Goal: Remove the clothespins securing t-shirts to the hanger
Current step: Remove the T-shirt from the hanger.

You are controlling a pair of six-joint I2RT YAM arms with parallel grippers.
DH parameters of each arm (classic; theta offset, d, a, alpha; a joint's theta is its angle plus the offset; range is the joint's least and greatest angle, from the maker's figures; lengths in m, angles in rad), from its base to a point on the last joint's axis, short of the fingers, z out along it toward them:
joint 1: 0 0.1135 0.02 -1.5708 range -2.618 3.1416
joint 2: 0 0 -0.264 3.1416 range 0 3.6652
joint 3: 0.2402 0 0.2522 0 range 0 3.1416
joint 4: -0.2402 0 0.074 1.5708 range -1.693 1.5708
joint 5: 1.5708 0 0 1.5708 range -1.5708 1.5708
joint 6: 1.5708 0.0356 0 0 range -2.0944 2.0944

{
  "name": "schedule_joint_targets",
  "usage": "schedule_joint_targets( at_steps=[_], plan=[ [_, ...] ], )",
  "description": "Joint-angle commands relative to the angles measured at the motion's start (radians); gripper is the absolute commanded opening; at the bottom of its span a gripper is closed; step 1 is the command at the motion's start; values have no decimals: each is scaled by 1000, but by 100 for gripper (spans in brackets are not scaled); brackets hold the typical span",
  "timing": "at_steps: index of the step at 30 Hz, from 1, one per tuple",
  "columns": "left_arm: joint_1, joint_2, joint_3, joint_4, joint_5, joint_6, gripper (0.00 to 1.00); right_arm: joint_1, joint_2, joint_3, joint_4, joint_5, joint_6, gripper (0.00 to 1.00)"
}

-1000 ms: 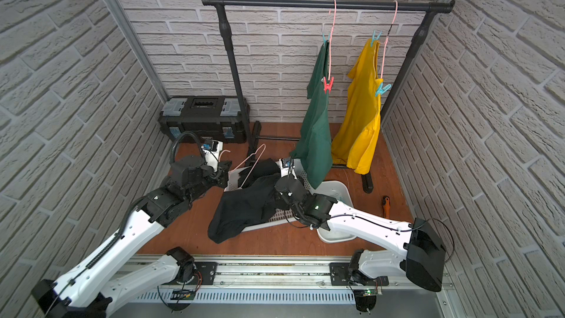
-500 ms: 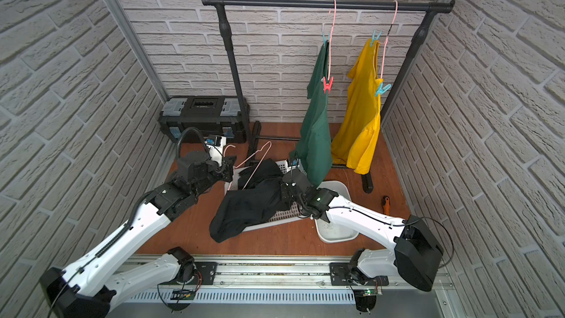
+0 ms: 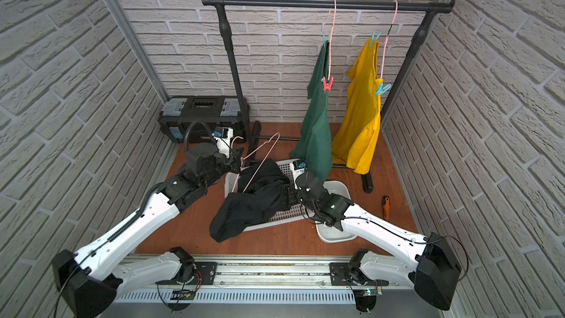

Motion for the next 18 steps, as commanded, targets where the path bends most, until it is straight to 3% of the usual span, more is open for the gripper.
schedule_joint_targets(
  at_steps=[1, 12, 14, 18],
  plan=[
    [-15, 14, 43, 119, -31, 8, 0, -5, -11, 13, 30, -36, -33, 73],
    [-50, 74, 60, 282, -198, 56, 0, -6, -2, 6, 21, -60, -45, 79],
    [-53, 78, 58, 319, -214, 63, 0, -8, -2, 2, 18, -59, -53, 92],
    [-56, 98, 68, 367, -229, 75, 0, -11, -4, 2, 12, -53, -55, 95]
  ],
)
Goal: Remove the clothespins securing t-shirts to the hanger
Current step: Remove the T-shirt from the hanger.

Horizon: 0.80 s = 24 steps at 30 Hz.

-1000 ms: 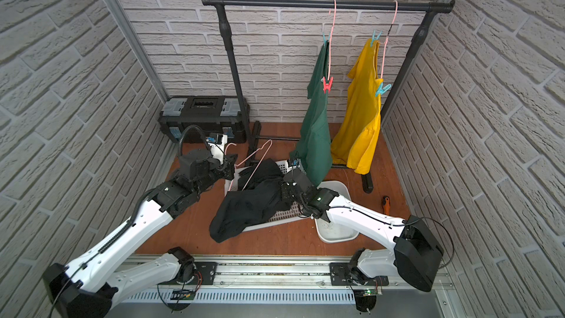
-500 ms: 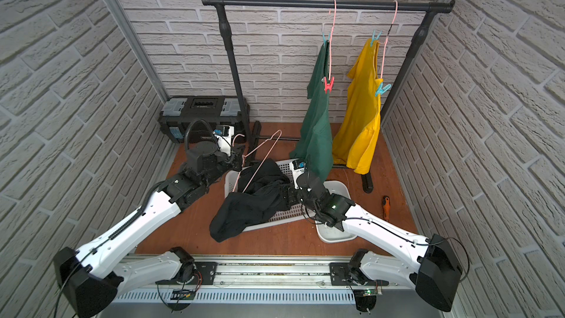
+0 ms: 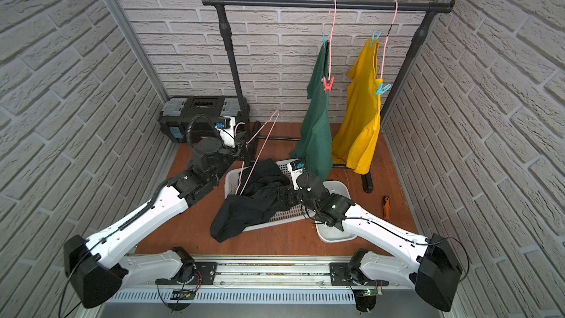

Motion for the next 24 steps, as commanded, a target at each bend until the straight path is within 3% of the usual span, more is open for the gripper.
schedule_joint_targets(
  at_steps=[1, 15, 24],
  plan=[
    [-5, 18, 28, 130, -53, 19, 0, -7, -6, -1, 18, -3, -14, 95],
    [2, 38, 80, 183, -150, 68, 0, -25, -39, -5, -9, 10, -28, 100],
    [36, 19, 96, 135, -121, 53, 0, -94, -123, -6, -96, 3, -64, 100]
  ],
)
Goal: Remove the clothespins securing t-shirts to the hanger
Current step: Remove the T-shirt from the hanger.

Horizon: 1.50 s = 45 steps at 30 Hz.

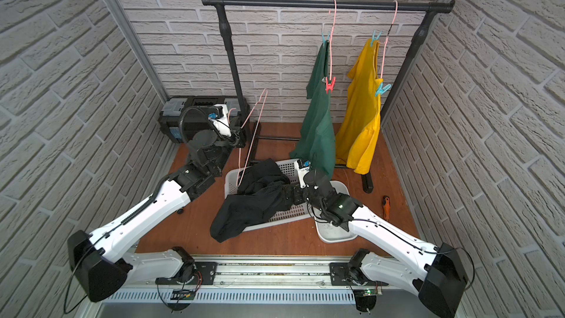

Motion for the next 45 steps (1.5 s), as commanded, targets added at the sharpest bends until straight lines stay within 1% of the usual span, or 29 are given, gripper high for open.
schedule_joint_targets(
  at_steps=[1, 5, 7, 10, 15, 17, 18, 25, 27, 29, 34, 39, 45],
  plan=[
    [13, -28, 11, 42, 0, -5, 0, -32, -54, -7, -27, -12, -39, 100],
    [28, -32, 1, 27, 12, -25, 0, -57, -99, -11, -38, -80, -60, 100],
    [34, -33, 0, 19, 22, -34, 0, -62, -114, -9, -30, -137, -79, 100],
    [38, -38, -13, 29, 29, -47, 0, -62, -116, 3, -16, -193, -55, 100],
    [38, -35, -16, 40, 41, -68, 0, -62, -70, 2, 97, -305, 39, 100],
    [38, -33, -14, 49, 34, -79, 0, -59, -23, 14, 135, -369, 54, 100],
    [38, -33, -13, 53, 28, -86, 0, -56, -2, 28, 134, -381, 56, 100],
    [38, -15, 40, 19, 0, -134, 0, -35, 50, 122, 142, -370, 40, 100],
    [37, -7, 43, 24, -3, -155, 0, -22, 86, 168, 130, -396, 40, 98],
    [35, -1, 42, 38, -6, -169, 0, 4, 125, 205, 133, -405, 35, 96],
    [31, 12, 66, 19, -25, -189, 0, 70, 189, 235, 195, -388, 40, 92],
    [26, 10, 78, 19, -57, -227, 0, 117, 271, 279, 237, -395, 53, 85],
    [11, 19, 93, 31, -34, -234, 0, 132, 354, 321, 274, -412, 80, 74]
  ],
)
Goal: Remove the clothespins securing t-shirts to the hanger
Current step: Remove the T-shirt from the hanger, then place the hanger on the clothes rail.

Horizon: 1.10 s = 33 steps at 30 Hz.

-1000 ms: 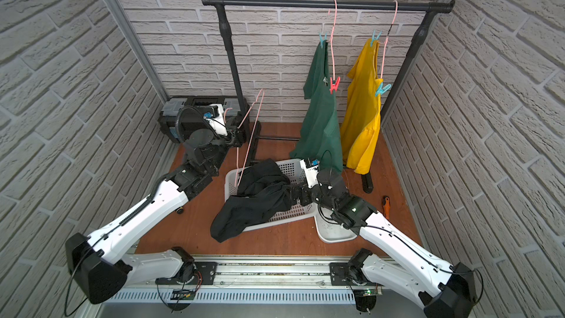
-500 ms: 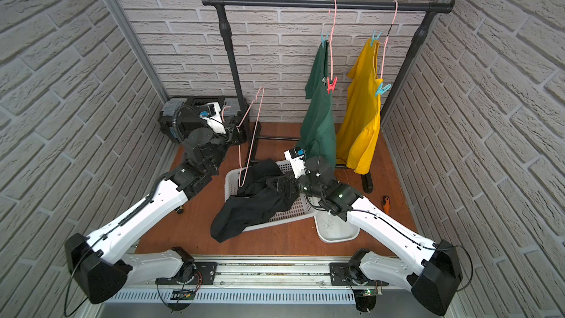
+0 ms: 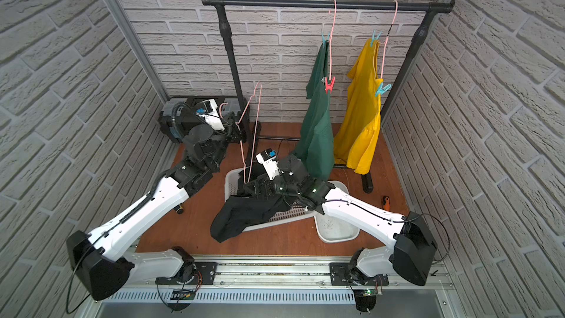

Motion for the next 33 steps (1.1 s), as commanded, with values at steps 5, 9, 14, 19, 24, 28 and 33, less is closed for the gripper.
schedule_joint_targets(
  at_steps=[5, 9, 14, 19, 24, 28, 33],
  plan=[
    [-22, -1, 35, 59, -11, -43, 0, 8, 55, 44, 103, -1, 16, 68],
    [-25, -2, 35, 57, -5, -40, 0, 8, 88, 67, 95, 15, 2, 63],
    [-26, -16, 18, 72, -2, -53, 0, 8, 126, 87, 95, 24, -5, 52],
    [-24, -36, -3, 86, -15, -53, 0, 8, 138, 96, 91, 27, -23, 34],
    [-23, -40, -12, 86, -12, -61, 0, 6, 142, 97, 89, 24, -13, 2],
    [-20, -46, -16, 83, -11, -63, 0, 7, 131, 82, 99, 32, -9, 2],
    [-15, -51, -21, 83, 3, -63, 5, 7, 126, 75, 109, 35, 3, 2]
  ],
)
